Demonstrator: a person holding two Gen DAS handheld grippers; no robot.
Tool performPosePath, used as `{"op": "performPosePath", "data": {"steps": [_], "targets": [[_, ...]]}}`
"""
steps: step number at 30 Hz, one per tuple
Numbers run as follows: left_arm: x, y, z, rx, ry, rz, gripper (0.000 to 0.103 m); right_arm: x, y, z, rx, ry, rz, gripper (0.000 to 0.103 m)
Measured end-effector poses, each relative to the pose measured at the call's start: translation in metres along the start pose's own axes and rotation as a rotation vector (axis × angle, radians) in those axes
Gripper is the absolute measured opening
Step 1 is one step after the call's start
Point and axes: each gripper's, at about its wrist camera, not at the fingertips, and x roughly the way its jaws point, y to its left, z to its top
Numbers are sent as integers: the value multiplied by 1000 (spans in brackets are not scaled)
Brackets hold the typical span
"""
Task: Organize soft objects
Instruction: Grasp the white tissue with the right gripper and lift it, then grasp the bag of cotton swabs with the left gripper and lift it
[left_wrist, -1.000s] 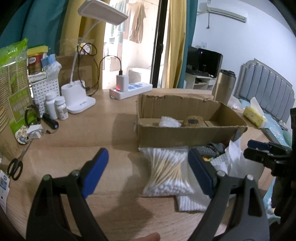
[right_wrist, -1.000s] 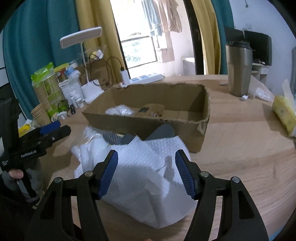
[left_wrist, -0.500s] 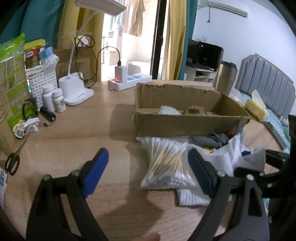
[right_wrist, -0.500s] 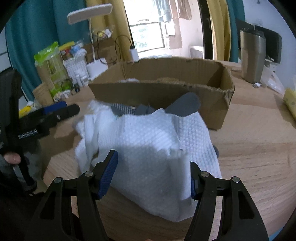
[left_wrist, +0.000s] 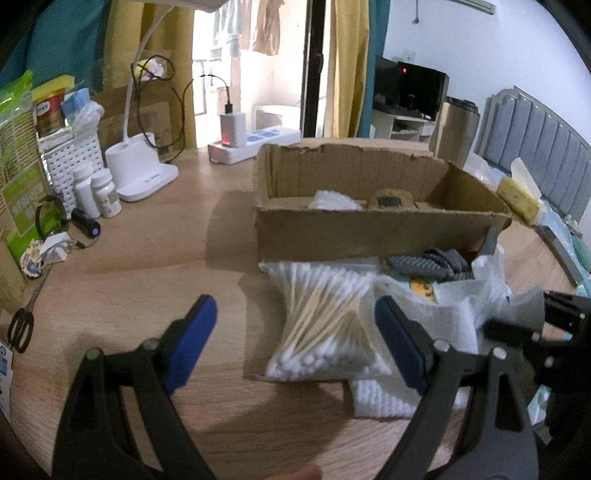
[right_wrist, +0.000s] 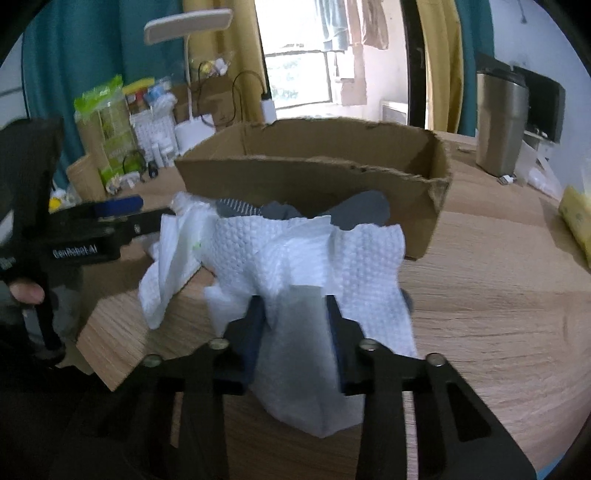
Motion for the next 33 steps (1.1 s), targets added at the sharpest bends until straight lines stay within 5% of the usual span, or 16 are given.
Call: {"op": "performPosePath", "data": {"steps": [13,25,31,33], "targets": [[18,-6,1,26,95,2,88,-42,-18,7,22,-170,54,20],[36,-3,1,18,203,-28,87,-49,-31,5,41,-194,42,20],[31,-4,-1,19,181,-56,57,-58,-36,8,39,-232,48,20],[29,-6,-1,28,171,-69,56,-58,-37,9,42,-231,47,20]]}}
